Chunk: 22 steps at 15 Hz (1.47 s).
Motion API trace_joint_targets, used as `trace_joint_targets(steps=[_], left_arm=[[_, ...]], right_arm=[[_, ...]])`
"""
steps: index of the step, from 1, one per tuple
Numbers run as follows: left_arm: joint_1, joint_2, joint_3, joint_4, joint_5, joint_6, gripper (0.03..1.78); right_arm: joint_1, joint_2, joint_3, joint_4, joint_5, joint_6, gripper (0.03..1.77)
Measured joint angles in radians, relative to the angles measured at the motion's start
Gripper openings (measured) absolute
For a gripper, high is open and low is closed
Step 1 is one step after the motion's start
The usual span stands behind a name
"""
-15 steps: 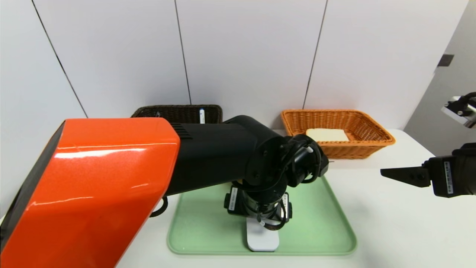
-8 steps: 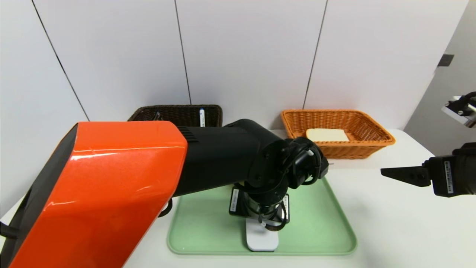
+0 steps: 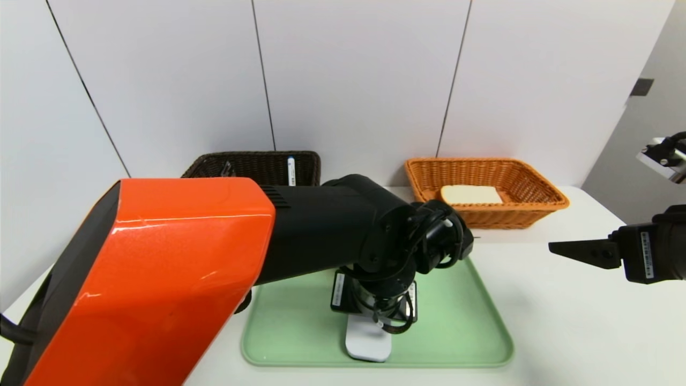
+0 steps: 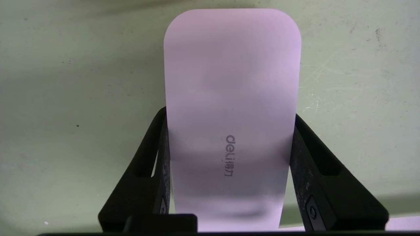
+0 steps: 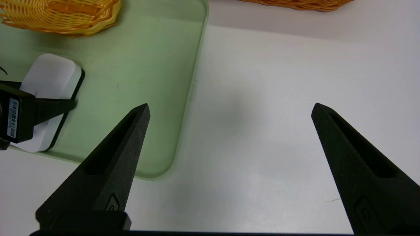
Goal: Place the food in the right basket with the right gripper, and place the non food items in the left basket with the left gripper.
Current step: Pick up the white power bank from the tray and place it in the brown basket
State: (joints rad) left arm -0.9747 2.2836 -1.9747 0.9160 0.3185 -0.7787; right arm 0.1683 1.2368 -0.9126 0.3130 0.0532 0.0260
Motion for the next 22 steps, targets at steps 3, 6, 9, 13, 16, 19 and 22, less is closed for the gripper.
trace_joint_targets(steps=[3,6,9,13,16,19,22], left_arm=[[0.001,-0.02,0.002,0.005,0.001,0.006,1.01],[0.001,-0.059,0.001,0.01,0.004,0.009,1.0],[0.003,-0.093,0.0,0.034,0.002,0.008,1.0],[0.008,-0.158,0.006,0.127,-0.013,0.024,1.0],[0.022,-0.239,0.011,0.141,-0.013,0.032,1.0],[0.06,-0.334,0.013,0.145,-0.008,0.07,1.0],[0.153,-0.414,0.01,0.093,0.015,0.132,1.0]], right_arm=[[0.0,0.0,0.001,0.003,0.0,0.0,1.7],[-0.003,-0.004,0.002,0.004,0.0,0.0,1.7],[-0.003,-0.006,0.008,0.003,0.0,0.0,1.7],[-0.006,-0.008,0.009,0.004,-0.004,0.0,1.7],[-0.006,-0.009,0.009,0.004,-0.005,0.0,1.7],[-0.006,-0.011,0.016,0.004,-0.008,0.0,1.7],[-0.006,-0.022,0.04,0.003,-0.008,-0.001,1.7]])
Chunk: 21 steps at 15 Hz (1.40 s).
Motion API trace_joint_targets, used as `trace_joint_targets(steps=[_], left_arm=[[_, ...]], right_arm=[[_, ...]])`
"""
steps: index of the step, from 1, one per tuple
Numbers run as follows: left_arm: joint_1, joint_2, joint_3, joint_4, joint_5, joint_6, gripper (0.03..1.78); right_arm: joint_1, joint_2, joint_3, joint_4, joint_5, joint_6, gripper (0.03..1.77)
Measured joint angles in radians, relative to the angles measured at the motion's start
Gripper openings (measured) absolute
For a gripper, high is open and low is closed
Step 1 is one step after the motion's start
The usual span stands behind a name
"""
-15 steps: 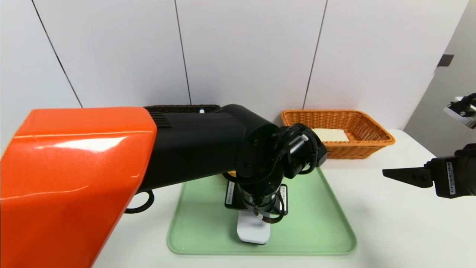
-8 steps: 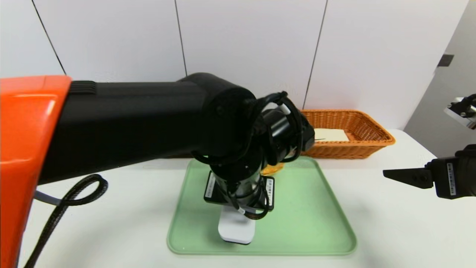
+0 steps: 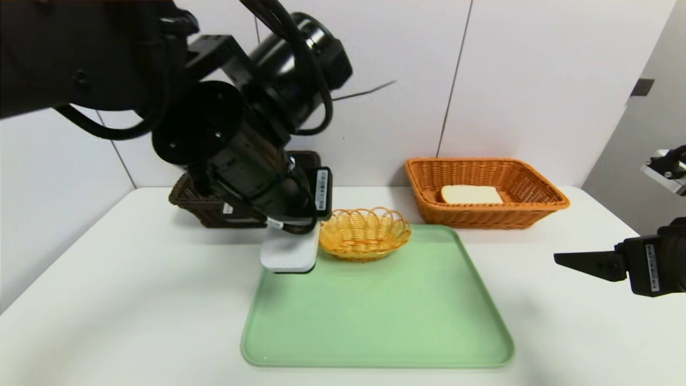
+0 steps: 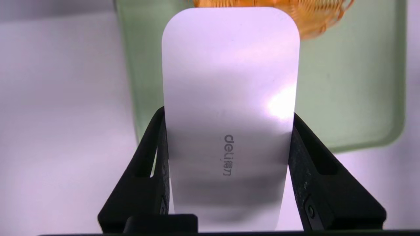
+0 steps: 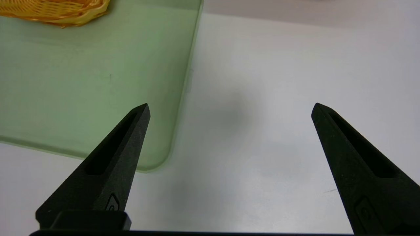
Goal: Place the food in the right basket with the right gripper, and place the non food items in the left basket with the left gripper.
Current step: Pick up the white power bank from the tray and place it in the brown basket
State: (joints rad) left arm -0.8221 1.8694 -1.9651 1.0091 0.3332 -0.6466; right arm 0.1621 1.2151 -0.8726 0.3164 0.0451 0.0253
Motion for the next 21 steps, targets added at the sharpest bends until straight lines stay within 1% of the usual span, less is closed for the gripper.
trace_joint_targets(steps=[3,6,9,12,13,17,19,21], left_arm=[[0.098,-0.041,-0.001,-0.115,0.028,0.057,1.0],[0.177,-0.032,0.001,-0.275,0.059,0.11,1.0],[0.259,0.025,0.001,-0.434,0.067,0.163,1.0],[0.339,0.12,0.001,-0.591,0.065,0.212,1.0],[0.367,0.153,-0.001,-0.627,0.064,0.229,1.0],[0.458,0.27,-0.004,-0.708,0.053,0.283,1.0],[0.495,0.314,-0.004,-0.719,0.039,0.288,1.0],[0.511,0.351,-0.004,-0.721,0.021,0.288,1.0]], right_arm=[[0.0,-0.012,0.008,-0.001,-0.016,-0.006,1.7],[0.004,-0.026,0.013,-0.001,-0.023,-0.007,1.7],[0.003,-0.043,0.01,-0.007,-0.024,-0.007,1.7],[0.0,-0.054,0.007,-0.01,-0.026,-0.009,1.7],[0.0,-0.057,0.006,-0.009,-0.026,-0.009,1.7],[0.0,-0.064,0.007,-0.011,-0.033,-0.028,1.7],[0.0,-0.064,0.005,-0.013,-0.035,-0.031,1.7],[0.0,-0.063,0.003,-0.013,-0.034,-0.035,1.7]])
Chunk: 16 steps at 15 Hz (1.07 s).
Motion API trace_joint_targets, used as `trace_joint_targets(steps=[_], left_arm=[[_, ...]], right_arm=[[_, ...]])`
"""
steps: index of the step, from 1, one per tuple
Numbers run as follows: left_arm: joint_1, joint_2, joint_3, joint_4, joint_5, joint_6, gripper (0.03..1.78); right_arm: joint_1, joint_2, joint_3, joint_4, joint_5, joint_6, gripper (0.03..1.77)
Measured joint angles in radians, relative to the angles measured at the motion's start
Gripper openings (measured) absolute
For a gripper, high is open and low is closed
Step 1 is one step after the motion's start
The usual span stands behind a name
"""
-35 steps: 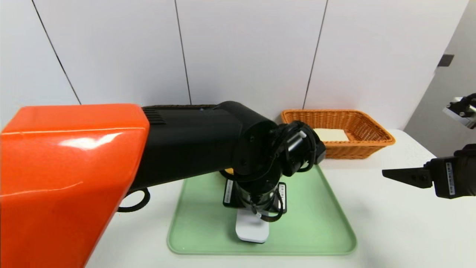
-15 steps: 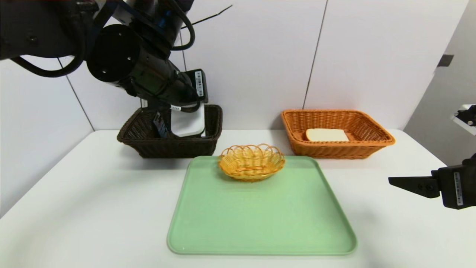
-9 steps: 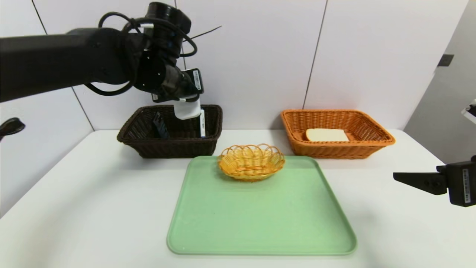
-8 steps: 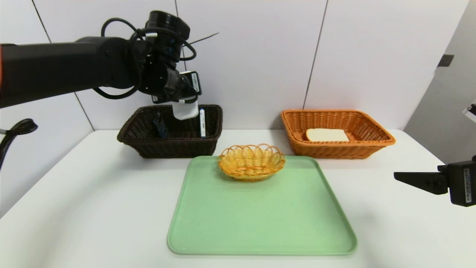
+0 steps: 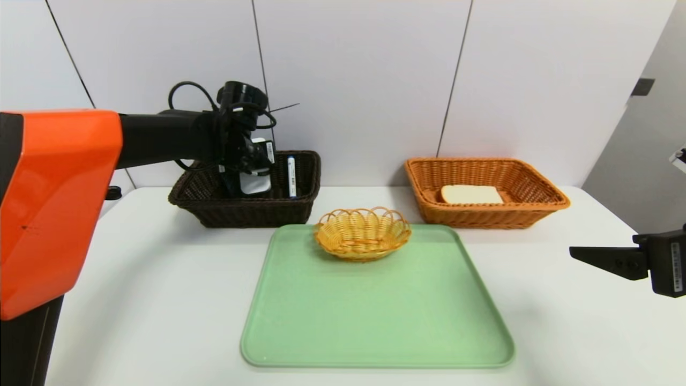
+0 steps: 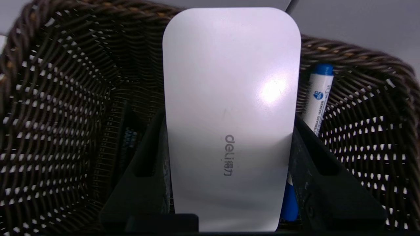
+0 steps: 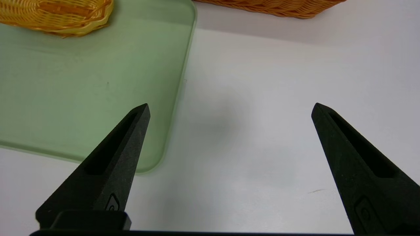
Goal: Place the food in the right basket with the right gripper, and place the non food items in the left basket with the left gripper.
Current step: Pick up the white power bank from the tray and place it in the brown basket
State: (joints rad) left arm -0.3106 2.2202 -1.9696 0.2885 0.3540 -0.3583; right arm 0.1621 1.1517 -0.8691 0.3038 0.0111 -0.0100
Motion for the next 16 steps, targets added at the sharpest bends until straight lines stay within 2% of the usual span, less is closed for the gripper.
trace_joint_targets(steps=[13,16], left_arm=[[0.011,0.067,-0.003,0.0,-0.006,-0.004,1.0],[0.009,0.071,-0.003,-0.001,0.005,-0.004,1.23]], right_arm=[[0.0,0.005,0.002,0.0,-0.001,-0.006,1.7],[0.0,0.005,0.002,0.0,0.0,-0.006,1.7]])
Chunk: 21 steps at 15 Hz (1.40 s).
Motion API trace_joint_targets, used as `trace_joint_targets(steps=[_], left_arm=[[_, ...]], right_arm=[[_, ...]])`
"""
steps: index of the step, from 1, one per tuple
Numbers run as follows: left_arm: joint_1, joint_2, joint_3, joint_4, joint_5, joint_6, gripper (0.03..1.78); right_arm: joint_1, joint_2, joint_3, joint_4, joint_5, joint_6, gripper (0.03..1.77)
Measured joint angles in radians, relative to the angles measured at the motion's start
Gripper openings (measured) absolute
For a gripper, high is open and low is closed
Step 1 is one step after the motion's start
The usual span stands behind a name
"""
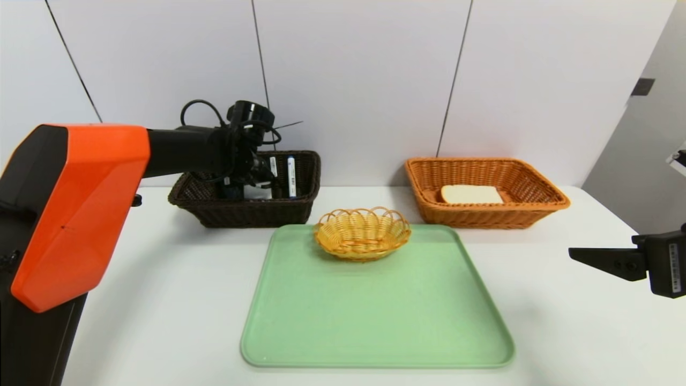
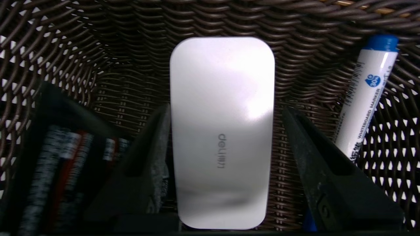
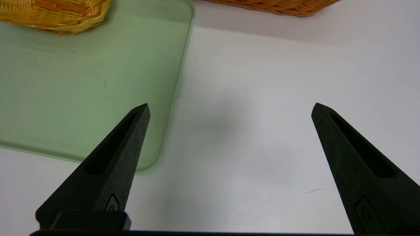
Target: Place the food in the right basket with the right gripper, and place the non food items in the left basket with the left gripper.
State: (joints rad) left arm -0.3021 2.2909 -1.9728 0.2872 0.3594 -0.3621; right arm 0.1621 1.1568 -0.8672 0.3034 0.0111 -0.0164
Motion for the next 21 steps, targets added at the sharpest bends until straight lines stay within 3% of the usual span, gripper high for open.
trace_joint_targets(steps=[8,11,13,15,18,20,21], left_arm=[[0.0,-0.028,0.0,0.006,0.0,0.001,1.53],[0.0,-0.151,0.0,0.047,-0.006,0.028,1.59],[0.002,-0.257,0.001,0.094,-0.031,0.106,1.61],[0.011,-0.359,0.007,0.163,-0.1,0.213,1.63],[0.02,-0.517,0.045,0.306,-0.293,0.284,1.66],[0.022,-0.63,0.159,0.356,-0.387,0.318,1.67],[0.022,-0.697,0.244,0.357,-0.394,0.348,1.67]], right_arm=[[0.001,-0.003,0.0,0.0,-0.001,0.0,1.7],[0.0,-0.006,-0.003,-0.001,-0.001,0.001,1.7],[0.0,-0.007,-0.015,-0.002,0.0,0.001,1.7],[0.0,-0.009,-0.026,0.0,-0.001,0.001,1.7],[0.0,-0.018,-0.06,0.03,0.012,0.0,1.7],[0.0,-0.015,-0.099,0.082,0.038,0.003,1.7],[0.0,-0.006,-0.121,0.104,0.063,0.005,1.7]])
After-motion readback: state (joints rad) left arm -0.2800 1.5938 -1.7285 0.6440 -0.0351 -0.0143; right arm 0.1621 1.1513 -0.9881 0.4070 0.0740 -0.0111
